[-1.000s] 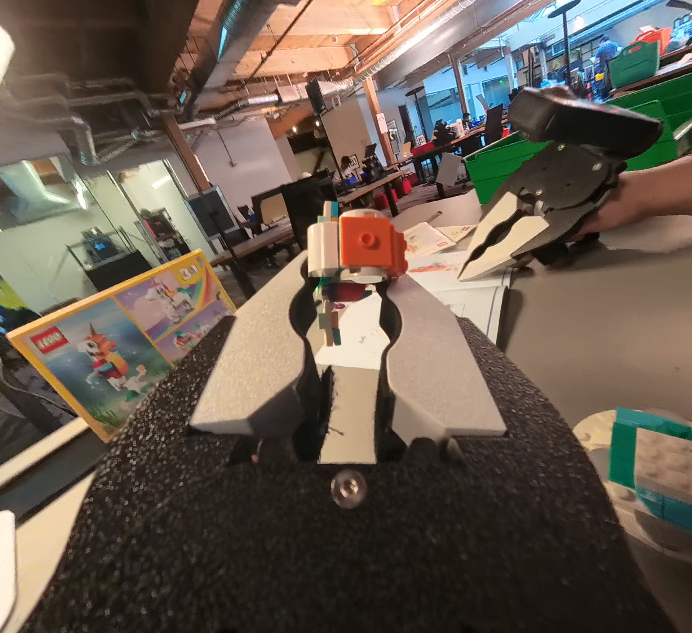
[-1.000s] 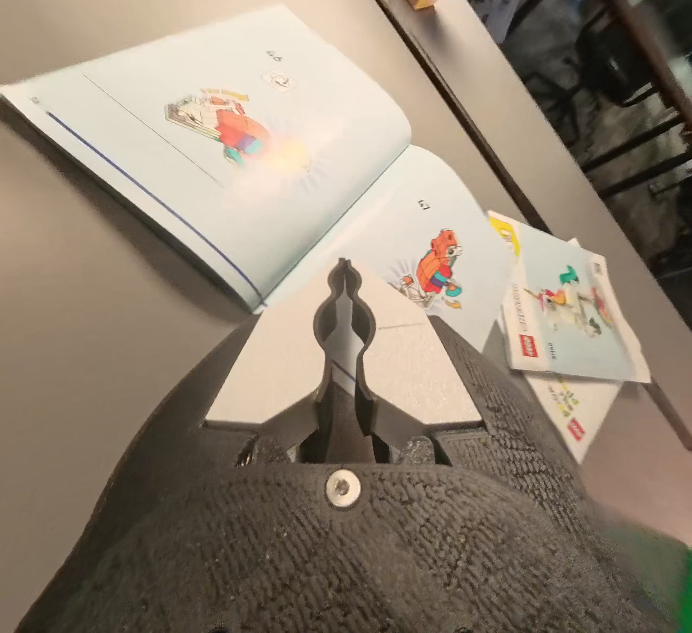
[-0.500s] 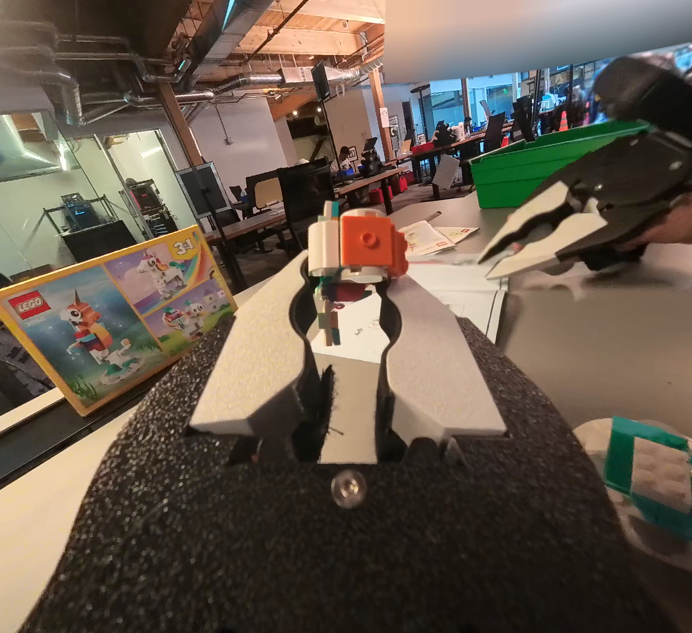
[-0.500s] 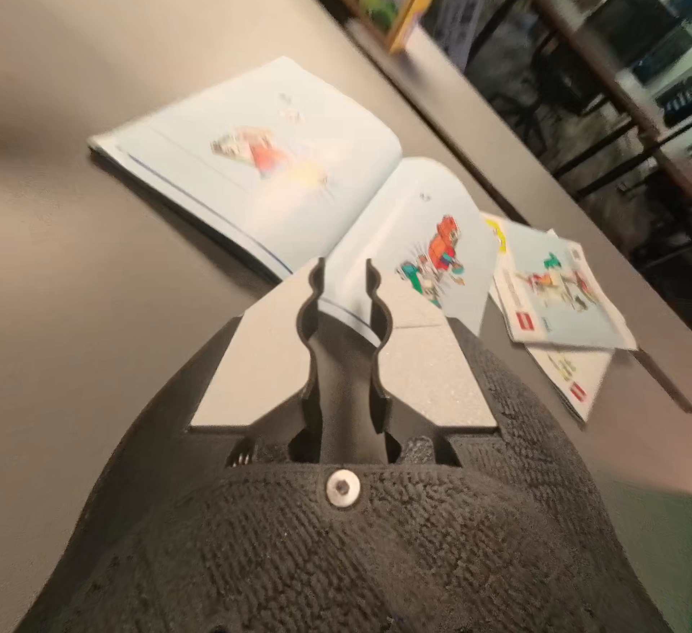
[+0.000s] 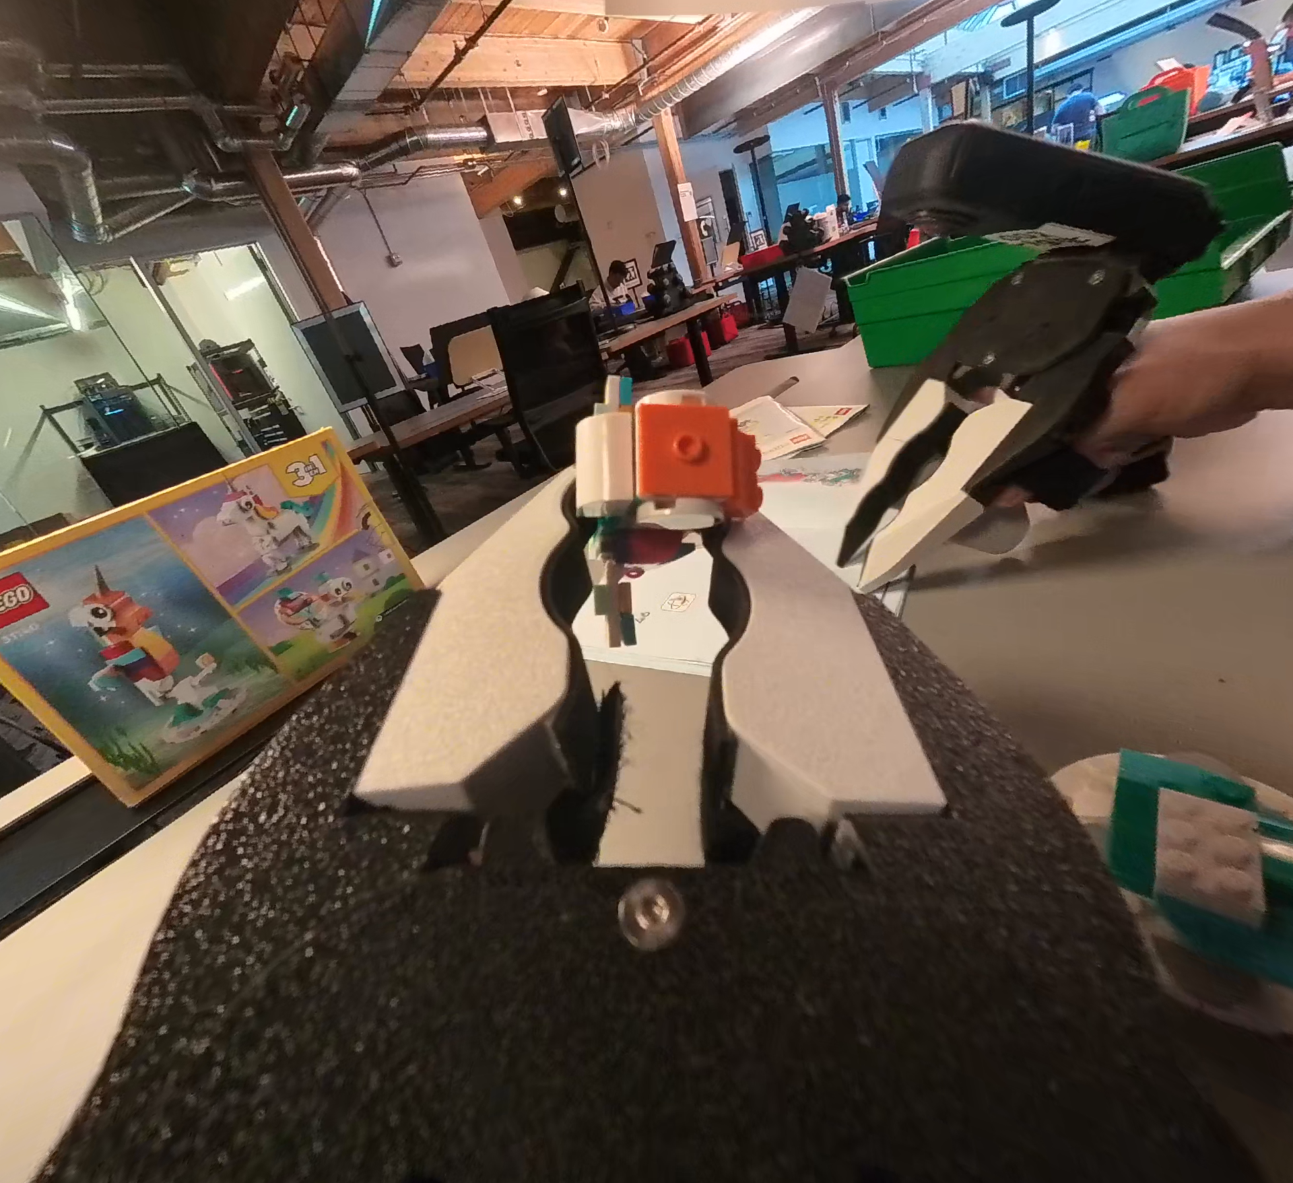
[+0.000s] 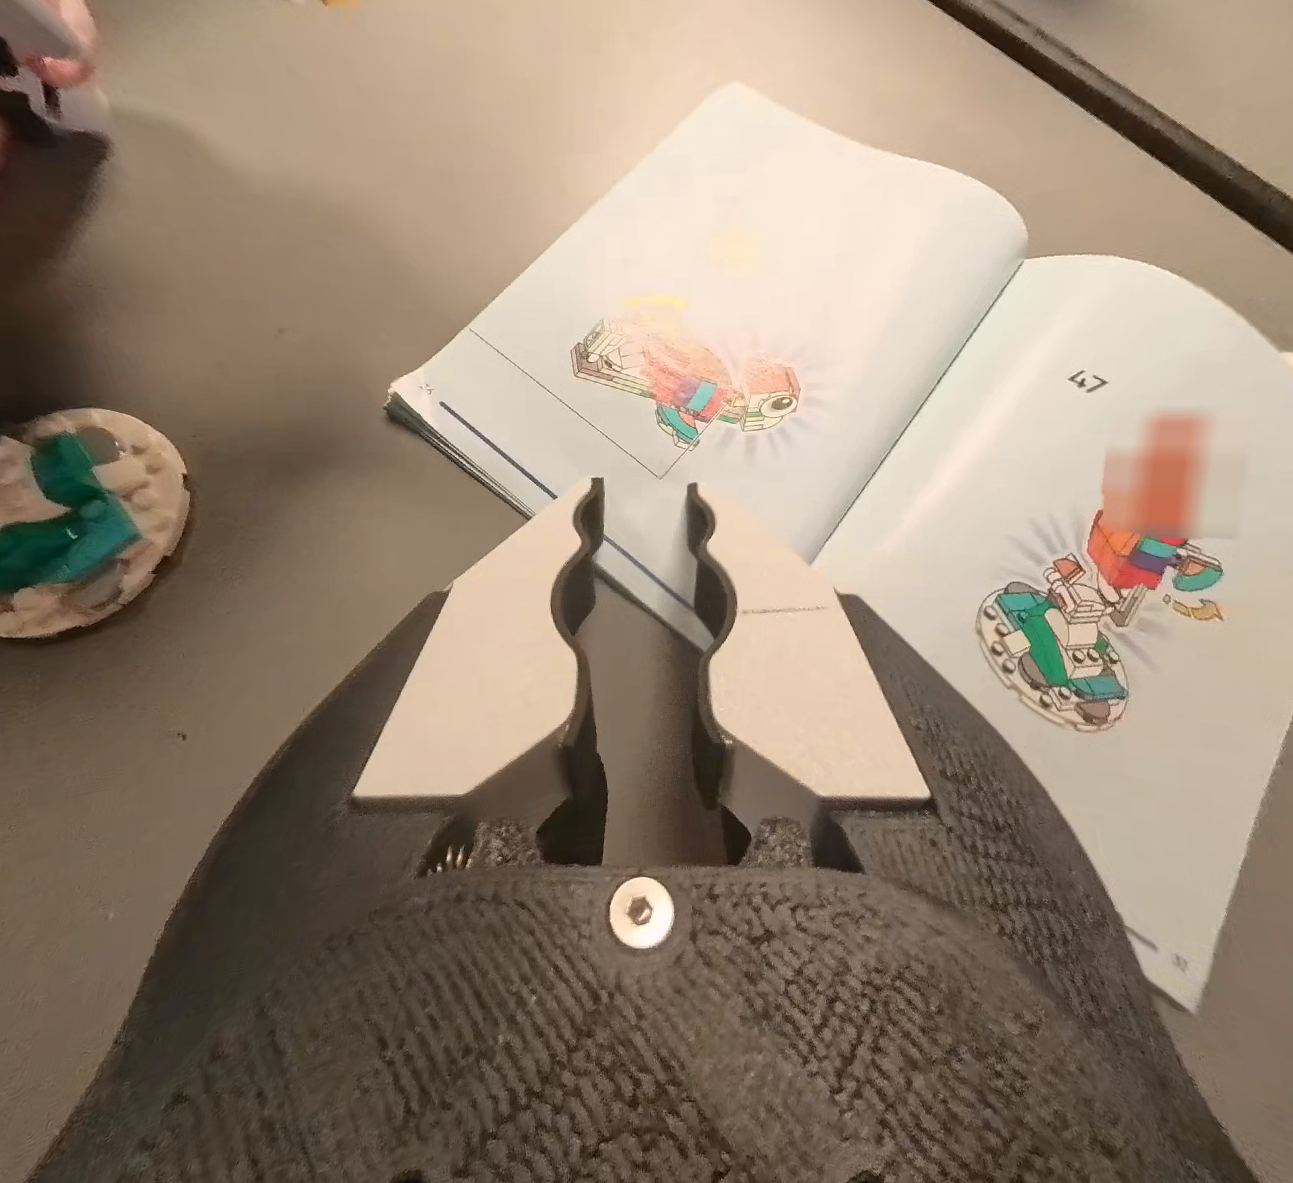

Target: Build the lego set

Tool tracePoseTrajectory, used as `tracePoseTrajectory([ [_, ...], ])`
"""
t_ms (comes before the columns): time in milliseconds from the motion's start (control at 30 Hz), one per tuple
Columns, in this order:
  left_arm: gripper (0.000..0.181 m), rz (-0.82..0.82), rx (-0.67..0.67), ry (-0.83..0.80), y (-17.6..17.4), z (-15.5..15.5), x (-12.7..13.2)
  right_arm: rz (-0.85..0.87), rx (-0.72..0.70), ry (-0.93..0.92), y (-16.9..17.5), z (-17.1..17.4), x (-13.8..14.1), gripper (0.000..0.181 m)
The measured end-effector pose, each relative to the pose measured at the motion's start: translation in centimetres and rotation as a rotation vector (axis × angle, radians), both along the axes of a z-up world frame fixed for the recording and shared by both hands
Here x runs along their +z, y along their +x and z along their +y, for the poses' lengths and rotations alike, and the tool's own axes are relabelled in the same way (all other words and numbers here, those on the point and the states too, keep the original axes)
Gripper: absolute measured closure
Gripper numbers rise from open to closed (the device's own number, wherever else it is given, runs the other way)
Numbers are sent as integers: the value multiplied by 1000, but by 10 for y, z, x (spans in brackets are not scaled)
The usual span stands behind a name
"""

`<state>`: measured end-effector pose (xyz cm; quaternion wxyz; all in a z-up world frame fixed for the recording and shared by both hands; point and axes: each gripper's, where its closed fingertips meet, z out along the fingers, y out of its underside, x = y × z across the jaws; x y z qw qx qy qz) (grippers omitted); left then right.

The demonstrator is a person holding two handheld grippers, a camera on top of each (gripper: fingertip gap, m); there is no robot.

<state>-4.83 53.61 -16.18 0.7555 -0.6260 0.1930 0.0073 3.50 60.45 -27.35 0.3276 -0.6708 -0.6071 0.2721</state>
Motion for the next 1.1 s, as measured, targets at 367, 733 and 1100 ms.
tracePoseTrajectory([
  [367, 154, -21, 0, 0, -2, 0, 1, -10, -114, -3, 13, -22, 0, 167],
  [733, 154, -20, 3, 1, -3, -1, 1, -23, -33, -52, 28, -74, 0, 169],
  [1100, 154, -22, -4, -3, -2, 0, 0, 86, -57, 170, 74, 7, 22, 181],
])
